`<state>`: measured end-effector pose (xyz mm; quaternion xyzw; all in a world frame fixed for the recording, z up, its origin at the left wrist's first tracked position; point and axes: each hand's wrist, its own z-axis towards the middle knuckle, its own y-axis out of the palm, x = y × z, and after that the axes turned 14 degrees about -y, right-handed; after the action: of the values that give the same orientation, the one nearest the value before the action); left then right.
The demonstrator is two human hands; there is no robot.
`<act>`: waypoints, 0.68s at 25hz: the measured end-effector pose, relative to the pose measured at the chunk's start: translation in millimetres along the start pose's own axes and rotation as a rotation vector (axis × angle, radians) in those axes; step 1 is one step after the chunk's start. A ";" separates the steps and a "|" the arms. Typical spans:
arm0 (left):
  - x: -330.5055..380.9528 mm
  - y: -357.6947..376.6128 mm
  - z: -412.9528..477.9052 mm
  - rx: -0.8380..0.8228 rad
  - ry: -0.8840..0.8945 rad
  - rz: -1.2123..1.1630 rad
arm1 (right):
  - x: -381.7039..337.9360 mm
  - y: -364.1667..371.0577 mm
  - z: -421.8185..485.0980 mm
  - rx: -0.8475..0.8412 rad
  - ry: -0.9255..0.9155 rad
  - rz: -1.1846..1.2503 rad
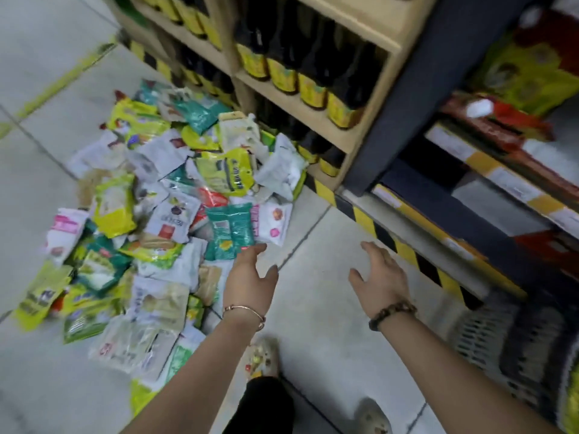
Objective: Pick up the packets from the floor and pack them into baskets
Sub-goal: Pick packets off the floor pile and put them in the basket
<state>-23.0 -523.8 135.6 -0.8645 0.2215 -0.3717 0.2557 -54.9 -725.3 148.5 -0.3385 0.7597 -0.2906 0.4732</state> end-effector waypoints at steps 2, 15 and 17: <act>-14.6 -24.8 24.7 -0.003 -0.049 -0.040 | -24.8 16.5 22.2 -0.038 0.029 0.019; -72.8 -20.7 182.2 -0.084 -0.430 -0.037 | -58.9 98.5 198.3 -0.097 0.210 0.289; -79.1 -6.3 212.2 -0.112 -0.475 -0.021 | -50.7 106.4 239.5 -0.098 0.244 0.333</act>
<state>89.2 -414.7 -28.2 -0.9427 0.1666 -0.1478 0.2484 155.3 -650.2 2.1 -0.1932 0.8701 -0.2100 0.4020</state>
